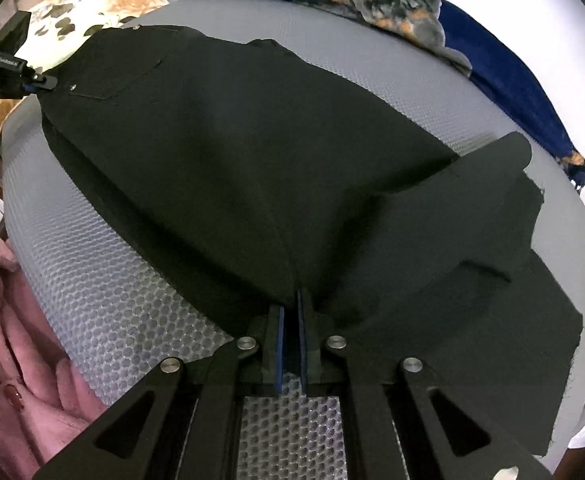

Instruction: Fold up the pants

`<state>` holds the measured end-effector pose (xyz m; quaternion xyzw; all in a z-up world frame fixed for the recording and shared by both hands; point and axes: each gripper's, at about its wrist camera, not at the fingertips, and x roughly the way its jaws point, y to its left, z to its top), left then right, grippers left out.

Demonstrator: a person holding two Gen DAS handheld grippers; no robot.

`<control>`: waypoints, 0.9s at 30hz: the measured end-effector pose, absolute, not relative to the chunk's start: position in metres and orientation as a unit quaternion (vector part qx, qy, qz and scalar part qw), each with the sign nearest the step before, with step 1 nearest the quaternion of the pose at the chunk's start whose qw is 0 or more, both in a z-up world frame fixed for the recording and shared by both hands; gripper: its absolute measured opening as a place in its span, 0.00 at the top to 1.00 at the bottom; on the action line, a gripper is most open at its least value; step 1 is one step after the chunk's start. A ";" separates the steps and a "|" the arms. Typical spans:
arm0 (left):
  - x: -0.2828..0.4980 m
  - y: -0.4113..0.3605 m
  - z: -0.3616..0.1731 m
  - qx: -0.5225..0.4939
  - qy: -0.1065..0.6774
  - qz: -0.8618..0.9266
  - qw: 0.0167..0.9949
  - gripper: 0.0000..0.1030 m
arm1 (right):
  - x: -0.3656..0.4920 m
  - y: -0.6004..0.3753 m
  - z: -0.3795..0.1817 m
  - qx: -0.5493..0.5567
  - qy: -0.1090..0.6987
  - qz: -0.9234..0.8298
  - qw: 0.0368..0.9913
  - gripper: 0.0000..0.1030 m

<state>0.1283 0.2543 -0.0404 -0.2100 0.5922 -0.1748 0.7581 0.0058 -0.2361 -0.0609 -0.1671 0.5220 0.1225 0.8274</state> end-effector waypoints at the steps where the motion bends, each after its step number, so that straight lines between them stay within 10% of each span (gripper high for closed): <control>1: 0.126 0.255 -0.037 -0.201 0.590 -0.178 0.762 0.82 | 0.006 -0.237 -0.058 -0.164 0.524 0.124 0.827 0.95; 12: 0.099 0.239 -0.017 -0.067 0.567 -0.137 0.809 0.57 | 0.009 -0.243 -0.063 -0.140 0.540 0.124 0.821 0.91; 18: 0.079 0.229 0.018 0.006 0.516 -0.065 0.854 0.55 | -0.005 -0.251 -0.042 -0.104 0.515 0.145 0.838 0.53; 27: 0.046 0.076 0.054 0.127 0.415 -0.263 0.861 0.55 | -0.014 -0.326 -0.021 0.085 0.509 0.111 0.849 0.50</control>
